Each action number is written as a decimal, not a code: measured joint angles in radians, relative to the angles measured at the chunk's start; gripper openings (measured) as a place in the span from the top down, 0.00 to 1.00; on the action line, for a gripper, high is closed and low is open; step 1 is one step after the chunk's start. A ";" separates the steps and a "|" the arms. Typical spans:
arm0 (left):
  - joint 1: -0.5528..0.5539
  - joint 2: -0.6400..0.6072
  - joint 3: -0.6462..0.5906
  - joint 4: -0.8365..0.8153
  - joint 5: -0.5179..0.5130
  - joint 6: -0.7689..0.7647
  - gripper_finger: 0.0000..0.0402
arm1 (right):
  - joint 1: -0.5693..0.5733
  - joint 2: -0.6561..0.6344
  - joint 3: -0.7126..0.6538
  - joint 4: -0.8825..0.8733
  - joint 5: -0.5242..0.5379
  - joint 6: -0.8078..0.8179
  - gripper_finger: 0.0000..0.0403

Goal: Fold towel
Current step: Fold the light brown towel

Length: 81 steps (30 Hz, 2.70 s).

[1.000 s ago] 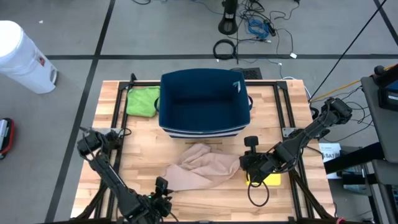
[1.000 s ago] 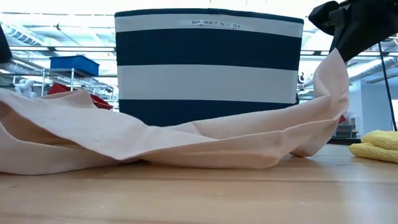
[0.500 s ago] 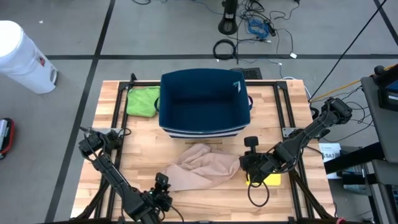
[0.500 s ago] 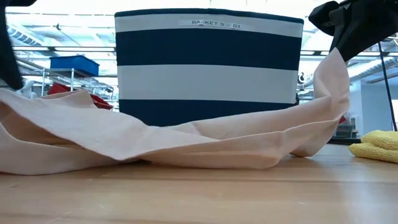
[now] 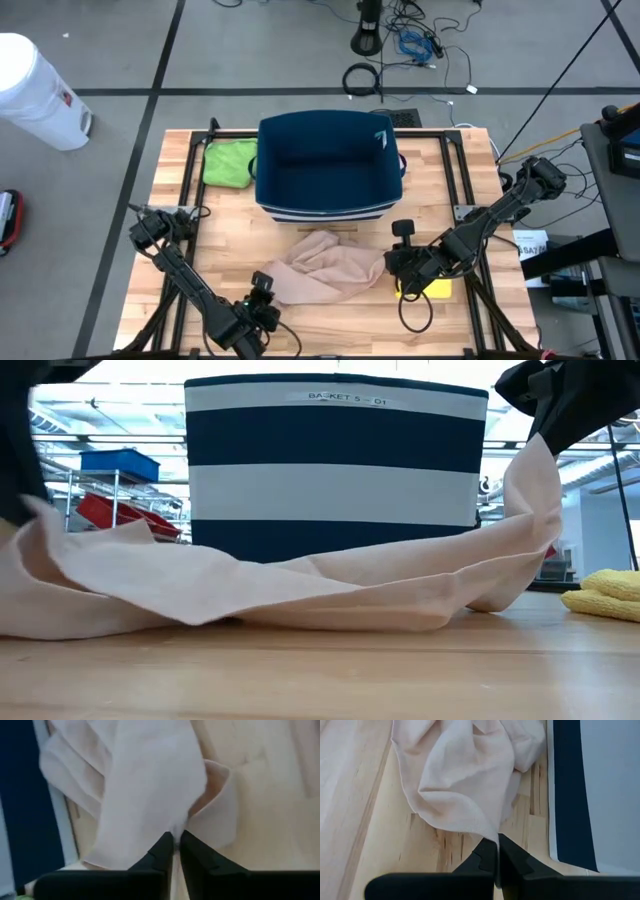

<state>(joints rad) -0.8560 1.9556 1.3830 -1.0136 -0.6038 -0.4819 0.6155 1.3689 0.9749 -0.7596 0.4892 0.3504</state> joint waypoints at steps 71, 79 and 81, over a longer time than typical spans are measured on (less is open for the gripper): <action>0.020 0.001 0.182 -0.024 0.042 -0.087 0.80 | 0.008 -0.114 0.000 0.011 -0.050 -0.026 1.00; 0.028 0.001 0.183 -0.023 0.094 -0.108 0.71 | 0.008 -0.114 0.000 0.011 -0.050 -0.027 1.00; 0.033 0.001 0.183 -0.023 0.109 -0.108 0.69 | 0.008 -0.114 0.000 0.011 -0.050 -0.027 1.00</action>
<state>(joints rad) -0.8234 1.9564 1.5658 -1.0367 -0.4948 -0.5900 0.6235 1.2549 0.9745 -0.7486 0.4393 0.3237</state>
